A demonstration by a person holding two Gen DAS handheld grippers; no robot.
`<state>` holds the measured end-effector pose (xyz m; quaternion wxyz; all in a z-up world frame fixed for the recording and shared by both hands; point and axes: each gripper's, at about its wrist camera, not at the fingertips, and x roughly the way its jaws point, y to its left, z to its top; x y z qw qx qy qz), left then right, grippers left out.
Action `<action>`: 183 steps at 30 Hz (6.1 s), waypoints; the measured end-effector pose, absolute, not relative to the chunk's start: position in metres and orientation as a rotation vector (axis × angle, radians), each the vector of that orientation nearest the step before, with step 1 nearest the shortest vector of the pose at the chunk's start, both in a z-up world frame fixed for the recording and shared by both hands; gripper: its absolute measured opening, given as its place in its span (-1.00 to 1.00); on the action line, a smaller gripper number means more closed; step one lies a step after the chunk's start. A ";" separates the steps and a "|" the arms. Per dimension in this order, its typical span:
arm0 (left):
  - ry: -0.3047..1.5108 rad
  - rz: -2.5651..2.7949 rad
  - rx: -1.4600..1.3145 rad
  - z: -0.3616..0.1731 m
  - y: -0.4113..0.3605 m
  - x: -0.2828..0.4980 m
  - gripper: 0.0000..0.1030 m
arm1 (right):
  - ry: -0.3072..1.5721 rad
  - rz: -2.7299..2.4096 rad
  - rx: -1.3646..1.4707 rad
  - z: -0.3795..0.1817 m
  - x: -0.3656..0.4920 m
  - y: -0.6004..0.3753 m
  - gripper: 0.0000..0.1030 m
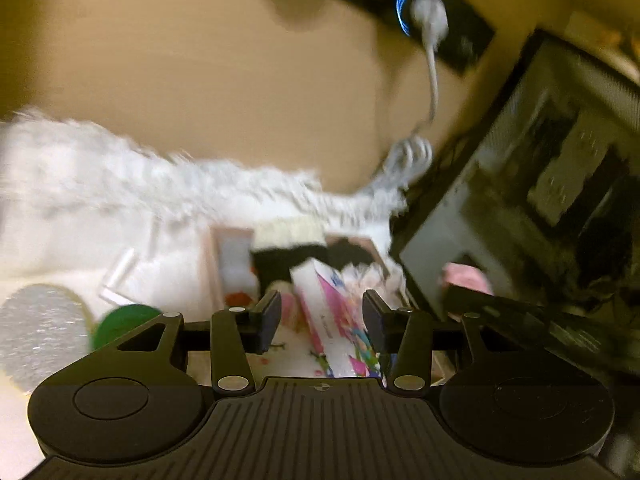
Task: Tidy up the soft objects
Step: 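Carry the tissue pack and rose clip into the pink box and open both grippers, then grasp the silver-glitter yellow pad with the left gripper while the right grasps the clear plastic stand, then carry the glitter pad and plastic stand into the pink box and open both grippers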
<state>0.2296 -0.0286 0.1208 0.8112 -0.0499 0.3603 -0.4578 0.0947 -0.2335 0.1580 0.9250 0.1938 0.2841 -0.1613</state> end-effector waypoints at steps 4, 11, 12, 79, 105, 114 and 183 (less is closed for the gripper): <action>0.690 -0.863 -0.157 0.125 0.024 0.223 -0.05 | 0.618 -0.328 0.464 0.146 0.140 -0.255 -0.40; 0.752 -0.522 -0.116 0.086 0.115 0.229 -0.05 | 0.836 -0.349 0.631 0.082 0.184 -0.285 -0.41; 0.783 -0.497 -0.125 0.077 0.125 0.232 -0.05 | 0.836 -0.354 0.647 0.078 0.183 -0.286 -0.41; 0.862 -0.571 -0.385 -0.013 0.154 0.325 -0.04 | 1.301 -0.037 0.285 0.034 0.408 -0.076 -0.79; 0.854 -0.786 -0.467 0.006 0.137 0.317 -0.12 | 1.311 -0.041 0.290 0.030 0.394 -0.094 -0.80; 0.871 -0.565 -0.378 -0.001 0.124 0.329 -0.27 | 1.305 -0.036 0.286 0.028 0.393 -0.087 -0.80; 0.912 -0.969 -0.360 0.074 -0.041 0.250 -0.53 | 0.720 -0.262 0.278 0.219 0.090 -0.217 -0.77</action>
